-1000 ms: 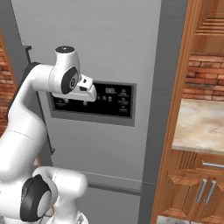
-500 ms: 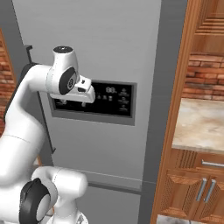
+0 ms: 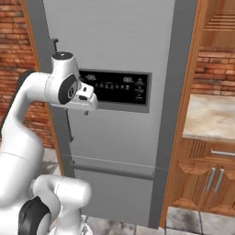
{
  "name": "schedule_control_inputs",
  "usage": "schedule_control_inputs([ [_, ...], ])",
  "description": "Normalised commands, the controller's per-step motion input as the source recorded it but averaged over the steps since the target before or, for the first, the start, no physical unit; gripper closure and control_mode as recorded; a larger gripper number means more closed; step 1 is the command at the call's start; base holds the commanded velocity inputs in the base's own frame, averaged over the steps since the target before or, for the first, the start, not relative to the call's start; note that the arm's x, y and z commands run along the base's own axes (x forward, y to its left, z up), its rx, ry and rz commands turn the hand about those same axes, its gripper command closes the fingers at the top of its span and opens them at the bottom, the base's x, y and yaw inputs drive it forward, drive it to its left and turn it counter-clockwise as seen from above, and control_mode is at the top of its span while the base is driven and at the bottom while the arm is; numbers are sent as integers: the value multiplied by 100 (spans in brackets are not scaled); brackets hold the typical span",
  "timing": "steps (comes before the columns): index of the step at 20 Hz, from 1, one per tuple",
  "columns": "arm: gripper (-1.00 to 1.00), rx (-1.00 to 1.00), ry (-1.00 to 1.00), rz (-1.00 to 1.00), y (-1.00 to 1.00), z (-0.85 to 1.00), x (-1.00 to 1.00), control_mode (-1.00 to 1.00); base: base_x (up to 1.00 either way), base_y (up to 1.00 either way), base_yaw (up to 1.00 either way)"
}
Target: Take the lemon wedge from the fridge and place it on the plate with fish on the dining counter.
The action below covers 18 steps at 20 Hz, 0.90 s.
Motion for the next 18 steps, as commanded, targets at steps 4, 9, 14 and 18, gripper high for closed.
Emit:
schedule_control_inputs([
  [4, -100, 0, 0, 0, 0, 0, 0, 100, 0, 72, 0],
  [9, -100, 0, 0, 0, 0, 0, 0, 100, 0, 54, 0],
  [14, -100, 0, 0, 0, 0, 0, 0, 100, -15, 0, 0],
  [18, -100, 0, 0, 0, 0, 0, 0, 100, -53, 0, 0],
])
